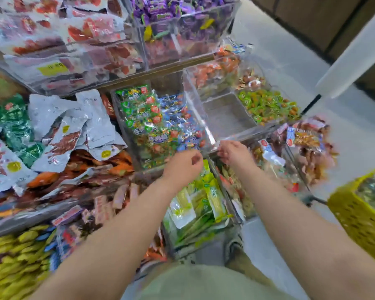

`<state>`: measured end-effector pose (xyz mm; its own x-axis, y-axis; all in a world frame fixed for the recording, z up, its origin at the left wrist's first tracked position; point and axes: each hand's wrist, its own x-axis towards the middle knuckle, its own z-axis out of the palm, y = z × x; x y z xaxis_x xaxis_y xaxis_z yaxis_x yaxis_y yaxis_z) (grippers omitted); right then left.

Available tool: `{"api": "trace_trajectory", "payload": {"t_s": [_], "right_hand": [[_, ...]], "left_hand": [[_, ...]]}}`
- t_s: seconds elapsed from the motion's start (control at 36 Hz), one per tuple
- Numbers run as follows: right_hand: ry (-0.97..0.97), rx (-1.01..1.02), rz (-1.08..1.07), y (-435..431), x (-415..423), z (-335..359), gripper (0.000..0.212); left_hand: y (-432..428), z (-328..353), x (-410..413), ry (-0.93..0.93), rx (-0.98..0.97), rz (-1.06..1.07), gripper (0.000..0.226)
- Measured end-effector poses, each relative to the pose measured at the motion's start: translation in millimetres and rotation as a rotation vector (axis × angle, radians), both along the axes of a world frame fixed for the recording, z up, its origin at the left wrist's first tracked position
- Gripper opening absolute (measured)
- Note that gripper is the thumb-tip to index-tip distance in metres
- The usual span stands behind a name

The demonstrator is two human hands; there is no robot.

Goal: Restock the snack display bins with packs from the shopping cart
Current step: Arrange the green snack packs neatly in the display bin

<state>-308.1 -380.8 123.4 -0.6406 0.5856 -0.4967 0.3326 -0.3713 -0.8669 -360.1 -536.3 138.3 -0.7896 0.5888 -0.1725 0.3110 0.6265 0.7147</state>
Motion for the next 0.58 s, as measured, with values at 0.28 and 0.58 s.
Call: {"api": "trace_trajectory", "payload": {"t_s": [0.28, 0.58], "right_hand": [[-0.498, -0.192, -0.228, -24, 241, -95, 0.028], [-0.769, -0.509, -0.391, -54, 468, -142, 0.025]], "left_hand": [[-6, -111, 139, -0.575, -0.459, -0.238, 0.026], [-7, -140, 223, -0.695, -0.723, -0.120, 0.023]]}}
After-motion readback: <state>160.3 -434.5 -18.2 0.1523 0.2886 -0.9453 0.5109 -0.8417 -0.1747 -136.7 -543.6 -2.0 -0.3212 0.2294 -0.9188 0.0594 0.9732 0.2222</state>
